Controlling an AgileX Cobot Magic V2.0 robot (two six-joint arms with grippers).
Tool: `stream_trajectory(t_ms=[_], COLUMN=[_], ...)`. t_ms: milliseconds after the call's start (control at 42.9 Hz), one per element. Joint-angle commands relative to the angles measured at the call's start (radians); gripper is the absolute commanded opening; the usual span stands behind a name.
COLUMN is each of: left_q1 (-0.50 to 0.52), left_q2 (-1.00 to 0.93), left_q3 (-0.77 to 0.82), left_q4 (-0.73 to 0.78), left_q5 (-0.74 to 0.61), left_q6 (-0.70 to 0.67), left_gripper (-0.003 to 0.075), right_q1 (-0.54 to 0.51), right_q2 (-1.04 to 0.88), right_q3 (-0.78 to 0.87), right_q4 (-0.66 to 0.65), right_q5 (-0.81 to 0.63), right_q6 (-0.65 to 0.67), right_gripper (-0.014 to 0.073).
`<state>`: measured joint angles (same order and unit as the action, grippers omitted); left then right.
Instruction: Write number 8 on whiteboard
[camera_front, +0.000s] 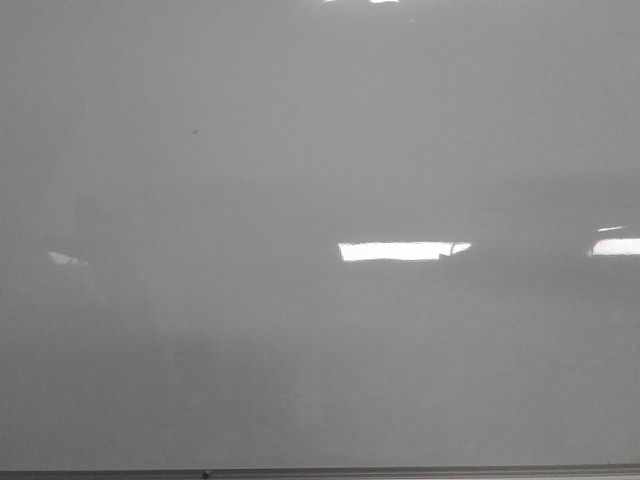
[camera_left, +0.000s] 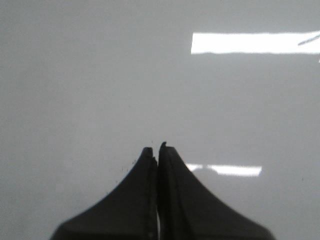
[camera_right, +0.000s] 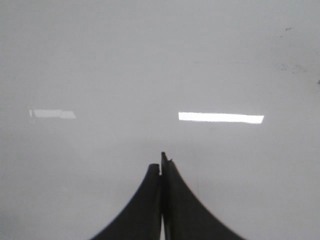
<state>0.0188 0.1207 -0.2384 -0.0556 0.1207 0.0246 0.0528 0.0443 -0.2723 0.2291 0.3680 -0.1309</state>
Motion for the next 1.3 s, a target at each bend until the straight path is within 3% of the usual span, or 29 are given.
stream_trajectory(t_ms=[0,256,326,419,559,652,746,862,955,1118,1281], left_q1=[-0.007,-0.007,-0.007,-0.007,-0.007,-0.007,-0.007,-0.007,-0.004,0.048,0.097], left_q2=[0.129,0.343,0.357,0.361,0.361,0.361,0.361,0.363,0.394,0.592,0.827], left_q3=[-0.097,-0.147,-0.147,-0.146,-0.146,-0.146,-0.146,-0.146,-0.157,-0.222,-0.313], left_q4=[0.001,0.001,0.001,0.001,0.001,0.001,0.001,-0.013,0.013,0.126,0.135], left_q5=[0.056,0.088,0.095,0.095,0.095,0.095,0.095,0.112,0.204,0.348,0.438], left_q6=[0.042,0.044,0.044,0.044,0.044,0.044,0.044,0.042,0.042,-0.070,-0.072], left_gripper=[-0.0021,-0.0019,0.0017,0.0174,0.0528,0.0627,0.0623,0.0600,0.0571,0.0546,0.0546], right_q1=[0.002,0.002,0.002,0.002,0.002,0.002,0.002,0.002,0.002,0.002,0.002], right_q2=[0.112,0.277,0.280,0.280,0.280,0.280,0.280,0.280,0.280,0.280,0.280], right_q3=[-0.095,-0.122,-0.121,-0.120,-0.120,-0.118,-0.117,-0.117,-0.117,-0.117,-0.117], right_q4=[0.011,0.011,0.011,0.011,0.011,0.011,0.011,0.011,0.011,0.011,0.011], right_q5=[-0.024,-0.064,-0.063,-0.064,-0.064,-0.064,-0.064,-0.064,-0.064,-0.064,-0.064], right_q6=[-0.003,-0.003,-0.003,-0.003,-0.003,-0.003,-0.003,-0.003,-0.003,-0.003,-0.003], right_gripper=[-0.0067,-0.0067,-0.0061,0.0025,0.0261,0.0403,0.0468,0.0468,0.0468,0.0468,0.0468])
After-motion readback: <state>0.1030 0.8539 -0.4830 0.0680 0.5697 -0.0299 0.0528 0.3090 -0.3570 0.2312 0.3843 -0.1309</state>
